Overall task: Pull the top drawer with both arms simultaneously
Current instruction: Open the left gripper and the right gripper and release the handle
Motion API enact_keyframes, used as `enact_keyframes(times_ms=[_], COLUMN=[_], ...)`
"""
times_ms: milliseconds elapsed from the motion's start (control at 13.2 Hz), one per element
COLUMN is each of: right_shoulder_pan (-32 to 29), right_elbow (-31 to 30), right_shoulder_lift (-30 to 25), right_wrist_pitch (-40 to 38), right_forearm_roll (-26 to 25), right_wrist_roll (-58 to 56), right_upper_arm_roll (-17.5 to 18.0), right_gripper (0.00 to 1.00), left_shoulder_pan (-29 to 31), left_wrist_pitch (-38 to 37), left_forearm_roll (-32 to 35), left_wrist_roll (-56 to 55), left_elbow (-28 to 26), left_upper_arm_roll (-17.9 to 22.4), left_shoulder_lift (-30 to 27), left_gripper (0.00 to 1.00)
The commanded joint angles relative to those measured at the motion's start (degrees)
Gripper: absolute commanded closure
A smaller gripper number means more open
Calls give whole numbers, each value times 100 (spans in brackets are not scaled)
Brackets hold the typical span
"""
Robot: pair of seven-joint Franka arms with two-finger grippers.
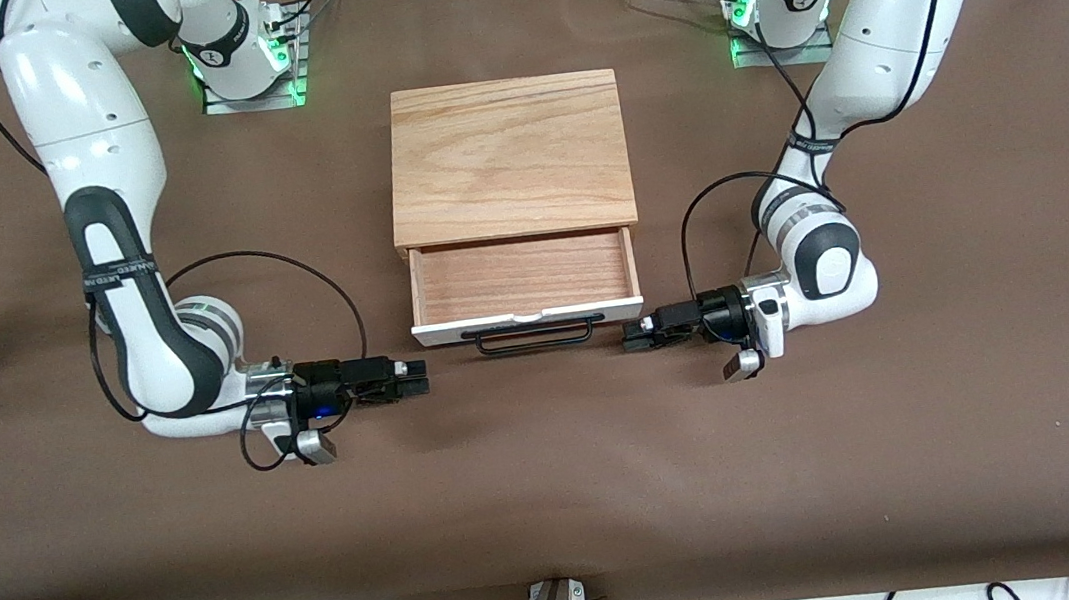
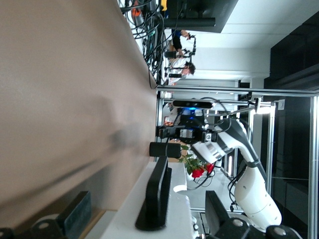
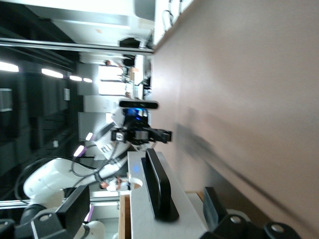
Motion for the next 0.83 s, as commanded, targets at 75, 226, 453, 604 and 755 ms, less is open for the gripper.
enact_keyframes(times_ms=[75, 226, 453, 604, 755], right_shoulder_pan=[77, 112, 121, 226, 288], right_elbow=[273, 501, 493, 485, 485], right_shoulder_lift=[-416, -618, -1373, -1803, -2287], right_wrist_pitch=[55, 46, -85, -506, -918], right_forearm_roll=[-1785, -2982, -5073, -6215, -7132], right_wrist_roll=[744, 1139, 1624, 1659, 1686], right_upper_arm_roll=[-256, -256, -239, -221, -221], right_gripper=[0, 0, 0, 0, 0], left_shoulder_pan=[346, 408, 469, 584, 706], left_wrist_pitch=[-11, 15, 59, 103, 103], left_forearm_roll=[1241, 1490, 2042, 2734, 3918], left_wrist_roll=[-974, -1090, -1221, -1580, -2194], left_elbow=[-311, -617, -952, -1128, -1216], left_upper_arm_roll=[-8, -8, 27, 27, 18], left_shoulder_lift=[-776, -1118, -1584, -2058, -2664], left_gripper=[0, 0, 0, 0, 0])
